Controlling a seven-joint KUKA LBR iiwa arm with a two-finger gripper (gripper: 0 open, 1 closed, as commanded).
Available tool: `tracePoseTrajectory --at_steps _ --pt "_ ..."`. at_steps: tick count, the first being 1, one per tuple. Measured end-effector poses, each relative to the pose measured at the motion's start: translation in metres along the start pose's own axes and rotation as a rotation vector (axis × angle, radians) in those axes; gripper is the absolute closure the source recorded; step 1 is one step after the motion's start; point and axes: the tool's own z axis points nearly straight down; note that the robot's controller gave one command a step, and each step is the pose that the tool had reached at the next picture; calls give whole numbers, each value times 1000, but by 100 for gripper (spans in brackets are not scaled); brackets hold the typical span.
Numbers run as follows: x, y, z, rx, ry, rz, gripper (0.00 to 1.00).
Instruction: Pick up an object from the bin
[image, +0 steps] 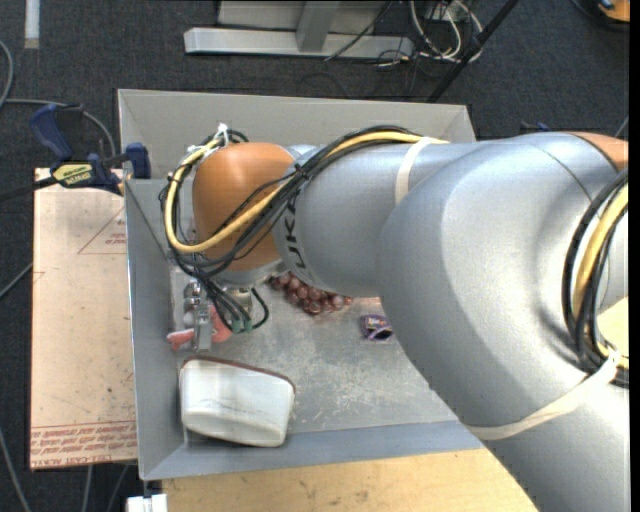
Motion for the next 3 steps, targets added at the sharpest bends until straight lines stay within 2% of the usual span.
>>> tracePoseTrajectory --at_steps 3 --pt "1 0 -4 1 4 0 100"
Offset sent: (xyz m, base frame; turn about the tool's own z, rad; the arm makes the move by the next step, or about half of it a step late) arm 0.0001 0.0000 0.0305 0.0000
